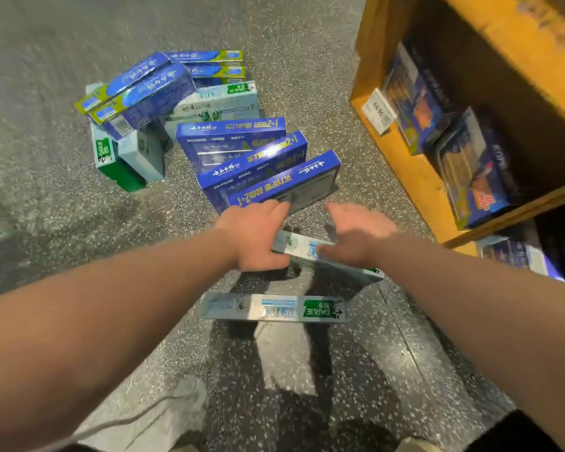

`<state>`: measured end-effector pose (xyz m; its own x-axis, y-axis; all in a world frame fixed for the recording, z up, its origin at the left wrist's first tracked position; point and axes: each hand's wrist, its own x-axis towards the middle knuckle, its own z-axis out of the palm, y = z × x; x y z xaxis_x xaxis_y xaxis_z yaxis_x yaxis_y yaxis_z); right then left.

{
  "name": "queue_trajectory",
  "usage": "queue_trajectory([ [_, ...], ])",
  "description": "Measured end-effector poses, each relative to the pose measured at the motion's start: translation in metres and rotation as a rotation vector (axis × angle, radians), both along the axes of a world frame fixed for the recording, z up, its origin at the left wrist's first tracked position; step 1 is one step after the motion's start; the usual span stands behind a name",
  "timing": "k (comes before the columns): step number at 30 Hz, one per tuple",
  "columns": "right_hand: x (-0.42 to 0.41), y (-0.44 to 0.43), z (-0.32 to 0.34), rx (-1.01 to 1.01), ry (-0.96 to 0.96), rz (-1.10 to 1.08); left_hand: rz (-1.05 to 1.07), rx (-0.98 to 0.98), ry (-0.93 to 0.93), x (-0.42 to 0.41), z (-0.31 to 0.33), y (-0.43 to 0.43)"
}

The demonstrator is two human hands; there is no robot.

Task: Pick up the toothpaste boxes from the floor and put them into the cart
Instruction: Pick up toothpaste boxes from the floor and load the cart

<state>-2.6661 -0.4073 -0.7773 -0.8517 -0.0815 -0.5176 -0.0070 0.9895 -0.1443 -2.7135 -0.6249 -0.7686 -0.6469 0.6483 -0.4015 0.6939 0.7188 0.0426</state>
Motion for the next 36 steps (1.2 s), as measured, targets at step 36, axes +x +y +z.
queue_trajectory([
  [36,0.018,-0.079,-0.032,-0.125,-0.193,0.161,-0.093,-0.207,-0.169,0.055,-0.033,-0.046],
])
